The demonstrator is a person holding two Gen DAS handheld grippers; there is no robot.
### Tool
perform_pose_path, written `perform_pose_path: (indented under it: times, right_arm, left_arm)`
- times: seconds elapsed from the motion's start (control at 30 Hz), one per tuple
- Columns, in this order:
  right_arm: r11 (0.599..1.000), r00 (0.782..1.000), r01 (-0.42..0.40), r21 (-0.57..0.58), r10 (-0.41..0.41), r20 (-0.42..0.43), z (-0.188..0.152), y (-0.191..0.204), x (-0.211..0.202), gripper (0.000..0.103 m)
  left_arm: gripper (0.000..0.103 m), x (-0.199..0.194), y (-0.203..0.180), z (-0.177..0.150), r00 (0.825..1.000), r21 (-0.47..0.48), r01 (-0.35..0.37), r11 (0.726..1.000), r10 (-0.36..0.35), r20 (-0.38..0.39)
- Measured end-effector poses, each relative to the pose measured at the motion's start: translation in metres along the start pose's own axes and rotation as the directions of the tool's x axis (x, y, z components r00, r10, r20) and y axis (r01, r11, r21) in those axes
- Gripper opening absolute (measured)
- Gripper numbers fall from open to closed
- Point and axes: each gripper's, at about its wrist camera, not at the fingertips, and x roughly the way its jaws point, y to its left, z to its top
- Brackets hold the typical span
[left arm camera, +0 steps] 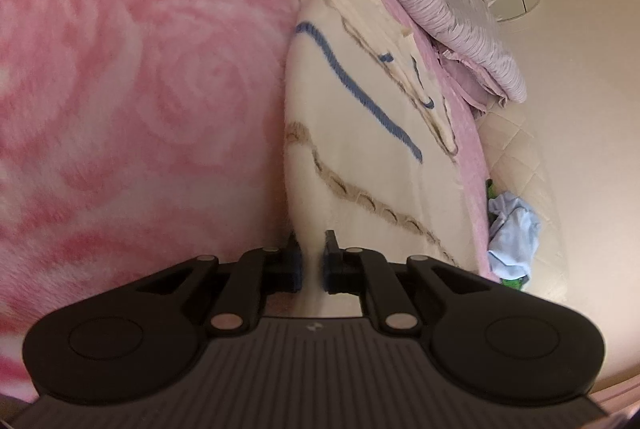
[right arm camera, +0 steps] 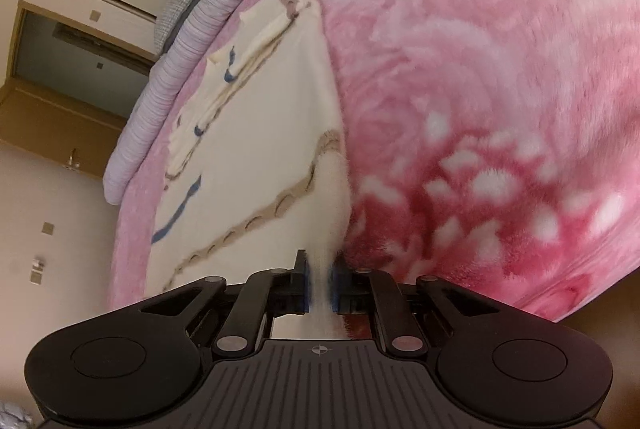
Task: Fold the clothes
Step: 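Lift the hem with both grippers and fold it toward the collar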
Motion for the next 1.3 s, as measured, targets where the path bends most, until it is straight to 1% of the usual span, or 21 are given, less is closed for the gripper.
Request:
perform_pose_path:
  times: [0.13, 0.27, 0.37, 0.47, 0.6, 0.73, 0.83, 0.9, 0.93, 1.0, 1.07, 1.1, 1.2, 1.3]
  right_arm:
    - [1.000, 0.998, -0.026, -0.006, 0.026, 0.057, -0.003, 0.012, -0.019, 0.008]
    - [0.998, 0.992, -0.048, -0.038, 0.052, 0.118, -0.005, 0.036, -0.042, 0.006]
    - [0.996, 0.988, -0.062, -0.067, 0.070, 0.136, -0.013, 0.054, -0.055, 0.006]
    - [0.994, 0.985, -0.067, -0.088, 0.080, 0.152, -0.029, 0.066, -0.067, 0.006]
    - [0.994, 0.981, -0.090, -0.065, 0.100, 0.165, -0.070, 0.068, -0.088, 0.006]
    - [0.995, 0.981, -0.099, -0.033, 0.103, 0.163, -0.120, 0.067, -0.113, 0.006]
    - [0.994, 0.981, -0.110, -0.030, 0.113, 0.157, -0.152, 0.072, -0.132, 0.006]
    - [0.992, 0.981, -0.115, -0.043, 0.120, 0.153, -0.164, 0.078, -0.143, 0.006]
    - [0.992, 0.981, -0.115, -0.052, 0.122, 0.153, -0.164, 0.081, -0.148, 0.006]
    - [0.991, 0.980, -0.115, -0.070, 0.125, 0.153, -0.163, 0.088, -0.156, 0.007]
    - [0.987, 0.976, -0.129, -0.096, 0.143, 0.162, -0.147, 0.096, -0.158, 0.007]
    - [0.984, 0.973, -0.139, -0.109, 0.156, 0.168, -0.139, 0.099, -0.159, 0.007]
    - [0.974, 0.963, -0.172, -0.145, 0.197, 0.184, -0.097, 0.110, -0.153, 0.007]
    - [0.965, 0.952, -0.198, -0.175, 0.232, 0.201, -0.037, 0.122, -0.130, 0.007]
  left_arm:
    - [0.006, -0.017, -0.008, 0.000, 0.999, 0.034, 0.012, 0.999, -0.014, 0.046]
    - [0.005, -0.039, -0.022, 0.001, 0.995, 0.084, 0.039, 0.996, -0.046, 0.093]
    - [0.005, -0.059, -0.027, -0.002, 0.990, 0.106, 0.060, 0.993, -0.072, 0.122]
    - [0.005, -0.080, -0.024, -0.012, 0.988, 0.112, 0.067, 0.991, -0.082, 0.131]
    - [0.005, -0.113, -0.012, -0.037, 0.988, 0.093, 0.074, 0.993, -0.086, 0.126]
    - [0.005, -0.151, 0.000, -0.069, 0.989, 0.075, 0.084, 0.994, -0.092, 0.113]
    - [0.005, -0.178, -0.002, -0.086, 0.988, 0.091, 0.098, 0.991, -0.108, 0.108]
    - [0.005, -0.190, -0.007, -0.089, 0.988, 0.111, 0.105, 0.988, -0.117, 0.104]
    - [0.005, -0.196, -0.010, -0.090, 0.987, 0.121, 0.109, 0.987, -0.121, 0.102]
    - [0.005, -0.198, -0.019, -0.079, 0.985, 0.131, 0.125, 0.984, -0.139, 0.105]
    - [0.005, -0.200, -0.027, -0.068, 0.982, 0.140, 0.141, 0.980, -0.157, 0.109]
    - [0.005, -0.192, -0.031, -0.053, 0.980, 0.142, 0.148, 0.979, -0.164, 0.109]
    - [0.005, -0.166, -0.045, -0.004, 0.977, 0.147, 0.167, 0.975, -0.183, 0.110]
    - [0.005, -0.141, -0.058, 0.044, 0.973, 0.152, 0.186, 0.971, -0.203, 0.110]
